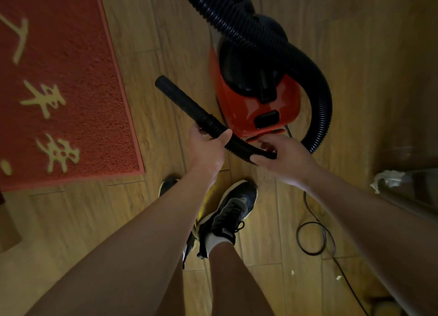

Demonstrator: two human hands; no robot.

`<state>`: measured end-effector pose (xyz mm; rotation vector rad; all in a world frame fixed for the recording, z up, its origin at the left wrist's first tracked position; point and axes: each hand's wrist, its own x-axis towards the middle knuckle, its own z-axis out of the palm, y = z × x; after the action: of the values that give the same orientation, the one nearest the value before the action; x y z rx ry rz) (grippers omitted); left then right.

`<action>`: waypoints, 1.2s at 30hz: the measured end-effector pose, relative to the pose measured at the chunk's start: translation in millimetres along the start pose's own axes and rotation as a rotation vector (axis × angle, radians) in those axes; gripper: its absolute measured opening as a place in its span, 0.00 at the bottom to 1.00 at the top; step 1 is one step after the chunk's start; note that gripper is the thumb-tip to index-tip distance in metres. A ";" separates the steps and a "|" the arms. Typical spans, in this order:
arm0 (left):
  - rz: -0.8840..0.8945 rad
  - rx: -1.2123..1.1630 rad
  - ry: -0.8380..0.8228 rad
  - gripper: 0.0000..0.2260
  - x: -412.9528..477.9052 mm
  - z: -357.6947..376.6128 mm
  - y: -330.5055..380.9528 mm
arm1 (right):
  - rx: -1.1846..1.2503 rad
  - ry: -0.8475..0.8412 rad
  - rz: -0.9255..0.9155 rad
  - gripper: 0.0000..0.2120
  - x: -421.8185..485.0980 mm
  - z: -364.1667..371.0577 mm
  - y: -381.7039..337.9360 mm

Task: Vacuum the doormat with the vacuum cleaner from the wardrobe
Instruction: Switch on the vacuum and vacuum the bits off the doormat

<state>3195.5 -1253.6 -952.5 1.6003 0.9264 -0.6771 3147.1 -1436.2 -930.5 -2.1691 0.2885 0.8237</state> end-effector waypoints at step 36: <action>0.038 0.006 -0.080 0.23 7.9 7.4 4.1 | -0.062 0.335 0.505 0.28 48.7 -15.2 -4.3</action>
<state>3203.5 -1259.5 -958.5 1.5807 0.8346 -0.7127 3193.3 -1441.7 -951.9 -2.3221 1.0226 0.7344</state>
